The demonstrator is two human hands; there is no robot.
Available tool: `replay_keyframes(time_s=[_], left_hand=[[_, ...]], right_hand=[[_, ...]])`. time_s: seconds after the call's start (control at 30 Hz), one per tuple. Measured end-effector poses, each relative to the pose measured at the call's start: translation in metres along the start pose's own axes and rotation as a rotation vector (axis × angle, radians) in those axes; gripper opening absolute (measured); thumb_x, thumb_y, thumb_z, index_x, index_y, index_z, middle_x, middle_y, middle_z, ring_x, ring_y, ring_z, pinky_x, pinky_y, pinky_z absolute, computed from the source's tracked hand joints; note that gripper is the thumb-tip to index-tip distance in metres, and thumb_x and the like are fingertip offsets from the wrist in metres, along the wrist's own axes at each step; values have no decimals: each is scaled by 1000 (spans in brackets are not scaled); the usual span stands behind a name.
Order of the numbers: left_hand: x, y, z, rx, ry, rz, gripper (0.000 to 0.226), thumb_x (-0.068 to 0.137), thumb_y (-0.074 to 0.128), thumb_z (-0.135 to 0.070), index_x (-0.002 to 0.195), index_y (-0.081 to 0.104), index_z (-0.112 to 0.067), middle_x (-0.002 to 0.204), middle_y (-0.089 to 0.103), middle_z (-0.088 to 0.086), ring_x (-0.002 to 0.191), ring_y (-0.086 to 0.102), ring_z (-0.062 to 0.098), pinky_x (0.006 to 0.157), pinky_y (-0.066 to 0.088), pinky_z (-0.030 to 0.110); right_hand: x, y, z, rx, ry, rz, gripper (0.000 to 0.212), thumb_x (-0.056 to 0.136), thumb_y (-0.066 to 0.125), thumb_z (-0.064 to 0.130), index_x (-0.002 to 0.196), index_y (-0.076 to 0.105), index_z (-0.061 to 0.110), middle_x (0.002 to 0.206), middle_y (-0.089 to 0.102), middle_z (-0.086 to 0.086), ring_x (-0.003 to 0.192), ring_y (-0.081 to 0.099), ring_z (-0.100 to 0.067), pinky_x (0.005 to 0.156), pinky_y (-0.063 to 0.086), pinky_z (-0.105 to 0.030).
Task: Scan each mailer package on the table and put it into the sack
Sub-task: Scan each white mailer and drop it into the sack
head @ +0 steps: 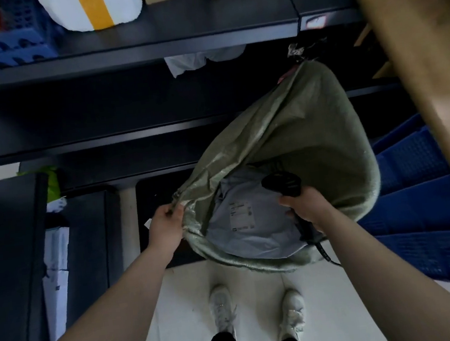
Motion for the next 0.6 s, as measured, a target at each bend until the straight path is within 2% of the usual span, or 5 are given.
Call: replay_keyframes(time_s=[0.07,0.2,0.27,0.43,0.6], left_hand=[[-11,0,-9,85,5,22,41,91,55,-49,110,60,-13,101,70,6,91,66,21,86,55,42],[-47,4,-57,399,162,32,39,97,50,-33,128,50,-9,116,62,7,94,55,18,77,43,27],[-75,18,-95,566,313,86,34,99,45,-32,123,53,-10,112,63,5,90,56,19,74,44,29],[-182,81,-185,843,775,175,31,97,47,-34,119,60,-15,112,63,4,98,59,21,82,52,35],[-314,166,-234,1044,1173,145,35,98,44,-40,122,59,-19,116,61,2,106,55,24,86,47,37]], right_hand=[[-24,-11,7,25,-32,-11,14,90,66,11,100,60,3,75,57,-7,61,56,-20,49,44,-27],[-90,-45,27,17,-131,-55,12,89,68,19,84,60,12,71,61,-8,56,59,-22,54,46,-32],[-128,-67,31,27,-165,-89,16,89,69,21,82,60,12,68,63,-7,53,59,-20,52,47,-30],[-222,-133,16,83,-204,-171,24,91,68,25,93,63,1,71,64,-10,52,60,-21,53,49,-31],[-307,-215,-31,112,-261,-269,19,94,65,27,80,60,13,55,64,2,42,59,-11,48,49,-26]])
Point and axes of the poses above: each hand's wrist, its own x-axis towards the middle knuckle, its own y-axis out of the palm, z = x × y, the point moved 7 cm from there along x, towards the middle knuckle
